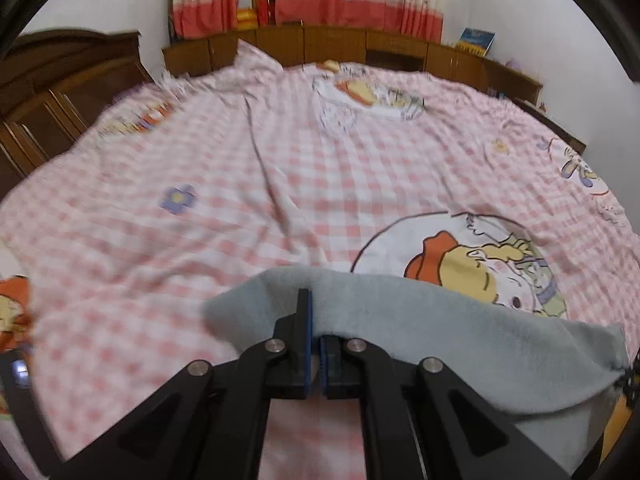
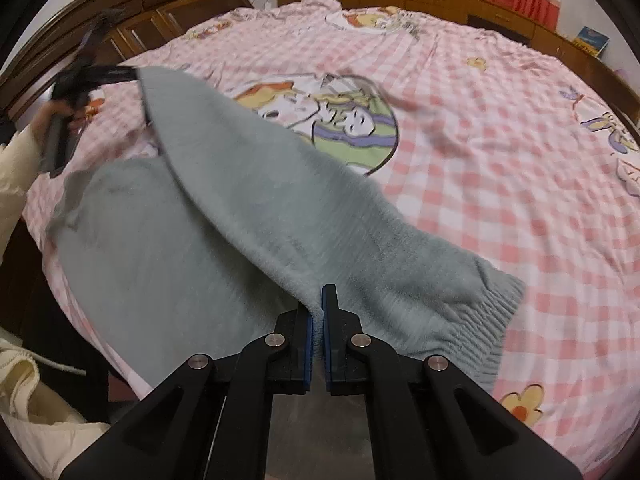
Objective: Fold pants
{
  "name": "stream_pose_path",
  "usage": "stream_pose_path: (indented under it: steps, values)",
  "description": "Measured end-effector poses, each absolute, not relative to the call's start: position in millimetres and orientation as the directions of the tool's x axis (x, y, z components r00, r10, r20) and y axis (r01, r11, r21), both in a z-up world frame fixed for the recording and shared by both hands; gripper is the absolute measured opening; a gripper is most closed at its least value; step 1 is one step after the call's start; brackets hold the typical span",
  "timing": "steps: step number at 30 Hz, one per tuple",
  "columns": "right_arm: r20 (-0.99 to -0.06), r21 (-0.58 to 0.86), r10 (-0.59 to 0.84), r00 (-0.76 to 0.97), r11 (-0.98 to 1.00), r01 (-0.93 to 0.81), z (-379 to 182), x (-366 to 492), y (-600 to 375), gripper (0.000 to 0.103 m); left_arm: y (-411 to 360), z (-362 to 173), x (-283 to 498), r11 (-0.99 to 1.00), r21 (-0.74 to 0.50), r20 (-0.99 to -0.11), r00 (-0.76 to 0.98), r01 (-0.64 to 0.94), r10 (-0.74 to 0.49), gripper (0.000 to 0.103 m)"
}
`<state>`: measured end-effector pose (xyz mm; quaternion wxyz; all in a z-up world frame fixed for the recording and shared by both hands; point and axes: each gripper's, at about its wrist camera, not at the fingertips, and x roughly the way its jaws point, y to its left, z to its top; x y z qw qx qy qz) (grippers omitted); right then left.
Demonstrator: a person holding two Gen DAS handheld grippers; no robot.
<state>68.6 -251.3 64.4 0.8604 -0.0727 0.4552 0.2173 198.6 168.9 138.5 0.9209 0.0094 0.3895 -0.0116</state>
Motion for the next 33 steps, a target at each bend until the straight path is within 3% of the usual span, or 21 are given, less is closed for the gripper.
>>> stream_pose_path:
  steps: [6, 11, 21, 33]
  values:
    - [-0.777, 0.082, 0.322, 0.542, 0.904, -0.420, 90, 58, -263, 0.004, 165, 181, 123, 0.997, 0.059, -0.650, 0.760, 0.046, 0.004, 0.003]
    - [-0.768, 0.086, 0.337, 0.544, 0.897, -0.435, 104, 42, -273, 0.004, 155, 186, 57, 0.992, 0.119, -0.603, 0.796, 0.033, 0.046, 0.003]
    - [-0.798, 0.131, 0.354, 0.488, 0.892, -0.433, 76, 11, -288, 0.004, 173, 112, -32, 0.997, -0.009, -0.688, 0.724, -0.074, 0.047, 0.003]
    - [-0.836, 0.095, 0.293, 0.464, 0.910, -0.404, 32, -11, -286, 0.004, 170, 48, -54, 0.994, 0.028, -0.744, 0.662, -0.103, 0.090, 0.003]
